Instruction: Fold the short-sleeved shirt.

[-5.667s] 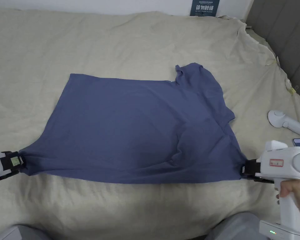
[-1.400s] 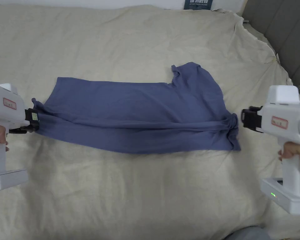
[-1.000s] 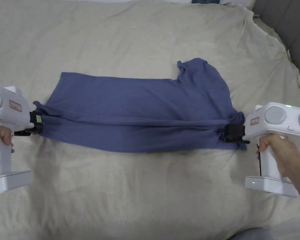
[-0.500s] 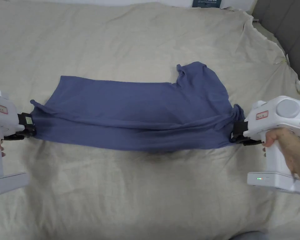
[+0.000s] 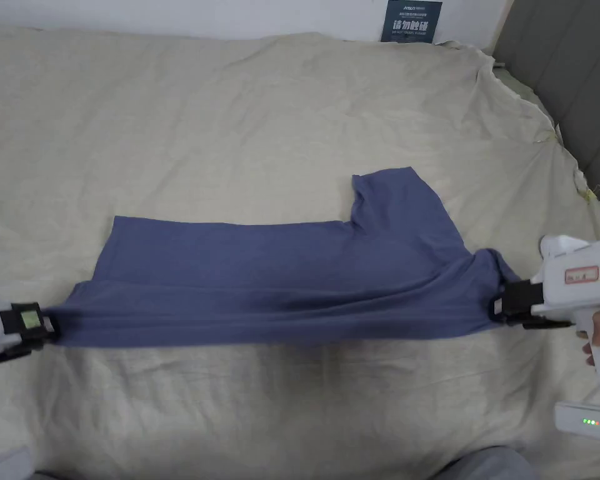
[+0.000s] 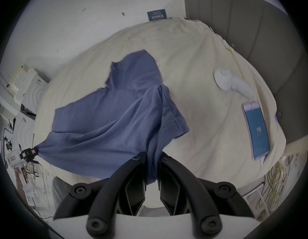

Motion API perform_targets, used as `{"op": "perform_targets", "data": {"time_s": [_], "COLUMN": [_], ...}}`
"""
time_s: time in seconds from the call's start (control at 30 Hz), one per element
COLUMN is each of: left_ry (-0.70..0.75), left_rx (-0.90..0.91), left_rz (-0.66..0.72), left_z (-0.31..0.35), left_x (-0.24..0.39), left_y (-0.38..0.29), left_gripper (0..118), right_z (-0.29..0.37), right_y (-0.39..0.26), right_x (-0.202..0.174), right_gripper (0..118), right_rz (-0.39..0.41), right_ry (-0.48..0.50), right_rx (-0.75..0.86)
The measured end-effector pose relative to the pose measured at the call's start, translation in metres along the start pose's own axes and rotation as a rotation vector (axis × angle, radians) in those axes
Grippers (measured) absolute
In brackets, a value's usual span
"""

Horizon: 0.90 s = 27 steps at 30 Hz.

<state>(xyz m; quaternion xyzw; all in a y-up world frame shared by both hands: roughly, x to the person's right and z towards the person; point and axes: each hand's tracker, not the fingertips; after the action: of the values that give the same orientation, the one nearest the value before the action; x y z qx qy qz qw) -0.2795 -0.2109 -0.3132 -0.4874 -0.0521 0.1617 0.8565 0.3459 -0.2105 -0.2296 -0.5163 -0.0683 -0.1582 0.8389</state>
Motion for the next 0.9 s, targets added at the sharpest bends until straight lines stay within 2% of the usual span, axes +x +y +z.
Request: {"op": "perform_targets", "data": {"time_s": [0.13, 0.27, 0.3, 0.33, 0.37, 0.4, 0.43, 0.47, 0.5, 0.63, 0.8, 0.9], "left_ry": [0.094, 0.107, 0.11, 0.121, 0.144, 0.177, 0.172, 0.172, 0.174, 0.119, 0.072, 0.088], "left_rx": [-0.076, -0.092, -0.089, -0.082, -0.08, -0.061, -0.037, -0.004, 0.046, 0.252, 0.576, 0.702], "left_rz": [-0.064, -0.047, -0.049, -0.055, -0.074, -0.104, -0.11, -0.102, -0.084, -0.078, -0.206, -0.266], "left_z": [-0.026, -0.038, -0.038, -0.039, -0.037, -0.033, -0.028, -0.019, -0.009, 0.031, 0.066, 0.074], "left_x": [-0.003, -0.005, -0.004, -0.005, -0.004, -0.005, -0.006, -0.004, -0.003, 0.017, 0.06, 0.08], "left_y": [-0.032, -0.046, -0.046, -0.044, -0.041, -0.037, -0.032, -0.027, -0.019, 0.01, 0.008, -0.003], "left_gripper": [0, 2, 17, 32, 54, 85, 102, 113, 116, 116, 116, 113], "right_z": [-0.027, -0.043, -0.042, -0.04, -0.035, -0.028, -0.019, -0.01, 0.004, 0.065, 0.115, 0.123], "right_y": [-0.033, -0.049, -0.05, -0.051, -0.049, -0.046, -0.042, -0.039, -0.034, -0.017, -0.025, -0.042], "right_x": [0.006, 0.005, 0.004, 0.003, 0.001, -0.001, -0.002, -0.004, -0.006, -0.025, -0.063, -0.081], "right_gripper": [10, 11, 14, 24, 42, 75, 93, 103, 105, 105, 106, 108], "right_rz": [-0.048, -0.071, -0.081, -0.08, -0.059, -0.017, 0.014, 0.036, 0.064, 0.129, 0.167, 0.194], "right_ry": [-0.03, -0.063, -0.063, -0.065, -0.085, -0.123, -0.147, -0.167, -0.191, -0.214, -0.193, -0.159], "right_rx": [-0.04, -0.049, -0.046, -0.031, -0.015, -0.005, 0.005, 0.017, 0.064, 0.337, 0.73, 0.864]}}
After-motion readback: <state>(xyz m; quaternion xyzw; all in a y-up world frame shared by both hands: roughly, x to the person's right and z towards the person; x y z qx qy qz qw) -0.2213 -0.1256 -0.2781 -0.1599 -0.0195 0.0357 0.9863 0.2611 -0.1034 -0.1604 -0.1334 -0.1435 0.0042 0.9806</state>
